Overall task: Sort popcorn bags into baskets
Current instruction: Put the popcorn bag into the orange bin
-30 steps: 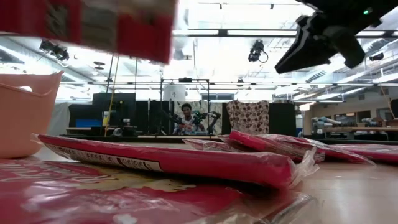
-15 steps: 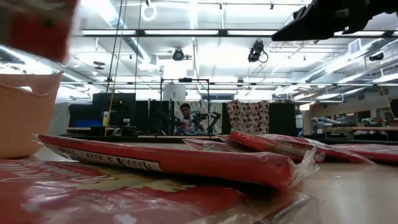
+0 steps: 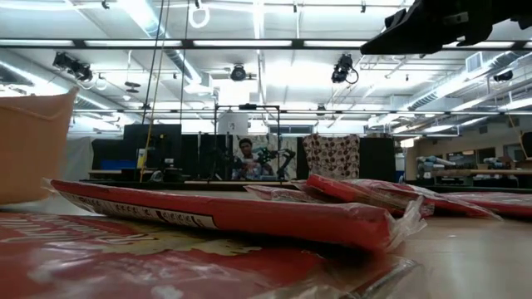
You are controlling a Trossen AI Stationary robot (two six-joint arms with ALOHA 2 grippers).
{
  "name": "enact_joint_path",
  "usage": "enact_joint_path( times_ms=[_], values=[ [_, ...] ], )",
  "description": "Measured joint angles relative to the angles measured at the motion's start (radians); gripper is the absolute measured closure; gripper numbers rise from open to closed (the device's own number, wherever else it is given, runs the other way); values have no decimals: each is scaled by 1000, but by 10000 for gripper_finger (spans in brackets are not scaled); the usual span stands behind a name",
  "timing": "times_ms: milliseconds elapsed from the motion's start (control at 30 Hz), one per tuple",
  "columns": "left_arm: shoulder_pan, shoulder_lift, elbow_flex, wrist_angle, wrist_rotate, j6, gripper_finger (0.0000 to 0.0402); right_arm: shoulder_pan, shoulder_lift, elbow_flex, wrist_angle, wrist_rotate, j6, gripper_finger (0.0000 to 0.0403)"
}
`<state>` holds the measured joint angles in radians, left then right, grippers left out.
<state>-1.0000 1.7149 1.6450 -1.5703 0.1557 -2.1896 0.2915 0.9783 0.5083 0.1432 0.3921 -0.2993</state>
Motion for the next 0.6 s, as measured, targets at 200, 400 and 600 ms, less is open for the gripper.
enact_joint_path(
  times_ms=[200,400,600],
  values=[
    [54,1,-57,-1,-4,-3,373,-1,0,0,7,-2,0,390],
    [123,2,-81,52,-42,80,344,-1,0,0,7,-2,0,391],
    [191,2,-81,259,-197,340,308,-1,1,0,1,-2,0,390]
  ],
)
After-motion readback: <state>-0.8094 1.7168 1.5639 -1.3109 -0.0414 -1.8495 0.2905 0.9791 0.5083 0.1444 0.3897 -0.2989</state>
